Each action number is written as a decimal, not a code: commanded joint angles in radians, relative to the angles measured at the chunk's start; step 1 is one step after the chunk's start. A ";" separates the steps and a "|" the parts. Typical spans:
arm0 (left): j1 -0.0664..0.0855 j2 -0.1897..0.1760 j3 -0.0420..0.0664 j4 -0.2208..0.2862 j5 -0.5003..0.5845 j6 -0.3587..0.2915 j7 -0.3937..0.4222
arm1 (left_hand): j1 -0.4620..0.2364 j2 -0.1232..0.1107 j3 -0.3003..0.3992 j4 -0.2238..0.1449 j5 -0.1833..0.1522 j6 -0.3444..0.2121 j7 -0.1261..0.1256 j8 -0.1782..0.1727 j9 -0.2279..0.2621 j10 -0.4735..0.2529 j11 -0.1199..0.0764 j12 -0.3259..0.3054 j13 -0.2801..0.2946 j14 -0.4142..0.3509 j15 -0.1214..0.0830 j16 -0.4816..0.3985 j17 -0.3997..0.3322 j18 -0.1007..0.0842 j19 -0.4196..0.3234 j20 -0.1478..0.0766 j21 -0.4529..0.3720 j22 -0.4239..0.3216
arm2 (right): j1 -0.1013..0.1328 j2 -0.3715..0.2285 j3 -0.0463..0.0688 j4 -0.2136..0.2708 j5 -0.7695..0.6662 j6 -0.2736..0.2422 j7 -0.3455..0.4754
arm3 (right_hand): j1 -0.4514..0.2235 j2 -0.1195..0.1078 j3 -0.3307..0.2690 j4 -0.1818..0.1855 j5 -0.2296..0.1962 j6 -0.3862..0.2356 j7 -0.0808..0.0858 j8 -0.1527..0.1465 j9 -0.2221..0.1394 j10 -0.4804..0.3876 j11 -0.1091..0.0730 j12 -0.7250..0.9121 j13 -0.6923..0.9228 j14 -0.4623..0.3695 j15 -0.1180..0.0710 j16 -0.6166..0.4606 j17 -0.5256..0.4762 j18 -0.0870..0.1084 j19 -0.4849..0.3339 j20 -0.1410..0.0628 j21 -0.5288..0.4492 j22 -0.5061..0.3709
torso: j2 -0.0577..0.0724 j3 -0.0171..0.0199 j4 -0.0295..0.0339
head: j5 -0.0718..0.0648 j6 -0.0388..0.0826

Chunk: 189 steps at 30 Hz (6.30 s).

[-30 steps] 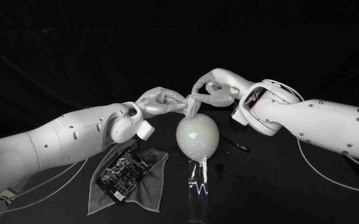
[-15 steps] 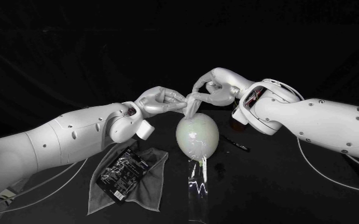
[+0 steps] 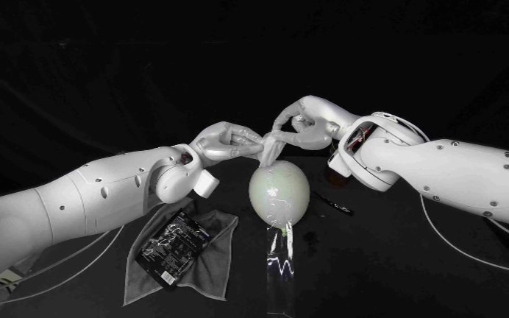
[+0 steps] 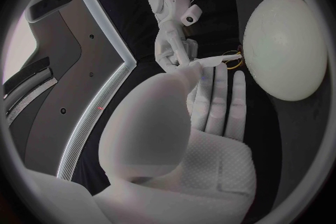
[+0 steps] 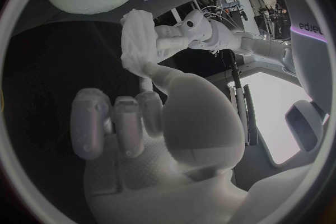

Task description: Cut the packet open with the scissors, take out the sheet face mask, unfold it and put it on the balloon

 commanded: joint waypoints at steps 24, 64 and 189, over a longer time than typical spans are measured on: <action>0.001 0.009 0.001 0.006 0.013 -0.079 0.035 | -0.110 -0.080 -0.003 0.000 0.002 -0.087 0.033 -0.080 -0.021 -0.102 0.047 -0.009 -0.007 -0.074 0.036 -0.011 0.021 -0.004 -0.054 0.015 -0.029 -0.013 | 0.001 0.000 0.001 0.006 0.005 -0.005 -0.015 | -0.007 0.003 0.000 -0.001 0.004 0.002 -0.004 0.030 0.075 0.047 -0.008 0.012 0.171 0.107 -0.007 0.004 0.261 -0.015 0.026 -0.002 0.011 0.214 | 0.000 -0.0004 0.0002 | -0.001 -0.001; 0.002 0.014 0.001 0.003 0.016 -0.090 0.013 | -0.138 -0.071 0.006 -0.048 0.002 -0.050 0.022 -0.067 -0.019 -0.098 0.036 0.021 -0.001 -0.076 0.025 0.046 0.071 0.009 -0.014 0.013 -0.012 -0.008 | 0.001 -0.004 0.001 0.007 -0.002 -0.014 -0.022 | -0.006 0.004 0.000 -0.002 0.004 0.003 -0.004 0.032 0.076 0.048 -0.009 0.013 0.171 0.107 -0.008 0.004 0.261 -0.015 0.027 -0.003 0.012 0.215 | 0.000 -0.0003 -0.0002 | -0.002 0.002; -0.020 0.053 -0.004 0.034 0.665 -0.198 -0.087 | -0.780 0.169 -0.341 0.206 0.002 -0.213 0.102 -0.122 -0.061 -0.273 0.108 -0.020 -0.014 -0.080 0.072 -0.093 -0.008 0.016 0.074 0.007 -0.083 -0.017 | -0.007 0.150 0.004 -0.093 -0.027 -0.161 -0.112 | -0.003 0.002 0.003 -0.008 0.004 0.002 -0.006 0.036 0.079 0.048 -0.010 0.012 0.171 0.106 -0.009 0.002 0.254 -0.013 0.021 -0.004 0.001 0.211 | 0.000 -0.0002 -0.0009 | 0.015 0.031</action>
